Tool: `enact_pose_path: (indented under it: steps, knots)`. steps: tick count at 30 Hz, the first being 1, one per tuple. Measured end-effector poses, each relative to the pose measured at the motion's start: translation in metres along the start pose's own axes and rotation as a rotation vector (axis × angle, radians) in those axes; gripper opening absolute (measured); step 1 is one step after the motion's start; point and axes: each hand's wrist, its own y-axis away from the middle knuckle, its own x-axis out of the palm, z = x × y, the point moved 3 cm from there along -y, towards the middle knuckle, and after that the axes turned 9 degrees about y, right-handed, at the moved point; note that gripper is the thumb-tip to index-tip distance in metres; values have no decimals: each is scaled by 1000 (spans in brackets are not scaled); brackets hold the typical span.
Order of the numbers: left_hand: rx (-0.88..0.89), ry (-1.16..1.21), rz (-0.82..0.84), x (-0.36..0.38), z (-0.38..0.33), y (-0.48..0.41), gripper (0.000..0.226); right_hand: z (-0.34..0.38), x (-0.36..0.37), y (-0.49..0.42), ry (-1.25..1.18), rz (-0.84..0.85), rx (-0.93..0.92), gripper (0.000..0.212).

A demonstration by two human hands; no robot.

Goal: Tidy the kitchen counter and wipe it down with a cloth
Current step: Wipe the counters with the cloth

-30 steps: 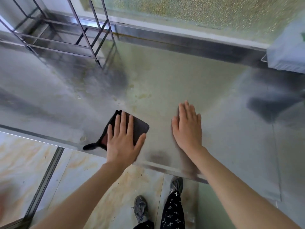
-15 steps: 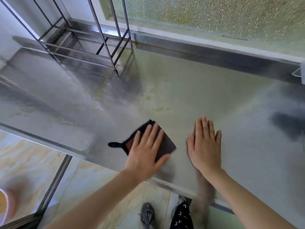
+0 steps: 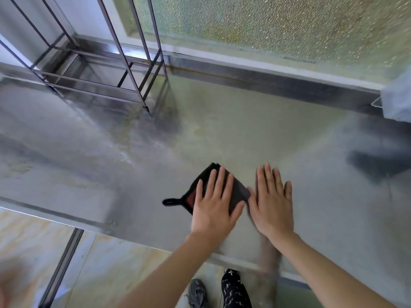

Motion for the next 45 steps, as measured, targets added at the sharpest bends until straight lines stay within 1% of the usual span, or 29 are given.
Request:
enact_pose_path:
  steps: [2, 4, 5, 8, 10, 13, 16, 18, 21, 23, 25, 27, 29, 33, 35, 36, 37, 39, 42, 43, 44, 45]
  knots:
    - [8, 9, 32, 1, 2, -4, 67, 0, -1, 0, 1, 22, -4, 64]
    - [-29, -9, -2, -5, 17, -29, 67, 0, -1, -1, -9, 21, 1, 63]
    - [-59, 3, -20, -11, 28, -48, 67, -1, 0, -1, -6, 16, 8, 62]
    - [-200, 48, 6, -25, 64, -103, 68, -1, 2, -3, 14, 13, 3, 61]
    - [-241, 44, -21, -29, 71, -113, 68, -1, 3, -4, 6, 20, 1, 65]
    - [-196, 16, -33, -29, 61, -89, 67, -3, 3, -3, -32, 44, 15, 67]
    - [-116, -27, 64, -21, 54, -49, 69, -3, -3, -7, -58, 73, -11, 58]
    - [-85, -53, 103, -21, 54, -40, 70, -3, -6, -14, -83, 65, -48, 53]
    - [-53, -73, 91, -25, 62, -71, 69, -3, -22, -63, -124, 10, -69, 52]
    - [-138, -36, 60, -30, 70, -109, 70, -8, -31, -110, -116, -28, -43, 51]
    - [-227, -8, 33, -33, 75, -146, 70, -11, -37, -152, -77, -51, -55, 50]
    - [-247, -14, 28, -32, 74, -166, 71, -15, -36, -179, -39, -34, -77, 51]
    - [-180, -48, 18, -31, 73, -165, 71, -16, -31, -187, -8, -23, -90, 52]
    - [175, -73, 137, -28, 70, -128, 69, -15, -29, -186, 26, -20, -94, 52]
    - [274, -66, 183, -30, 82, -135, 68, -16, -27, -187, 22, -13, -89, 52]
    - [258, -74, 175, -32, 91, -150, 68, -16, -27, -187, 21, -14, -85, 52]
    - [198, -76, 143, -36, 98, -171, 68, -16, -27, -187, 23, -14, -83, 52]
    - [8, -32, 68, -46, 111, -220, 69, -15, -26, -187, 26, -15, -83, 52]
    - [-264, 42, 35, -49, 111, -263, 68, -16, -27, -188, 28, -19, -75, 51]
    - [-313, 54, 16, -46, 103, -261, 68, -16, -27, -188, 33, -19, -73, 52]
    - [-317, 43, -2, -41, 93, -252, 67, -16, -27, -187, 36, -18, -72, 52]
    - [-266, 15, -30, -36, 80, -237, 66, -16, -27, -188, 37, -17, -71, 52]
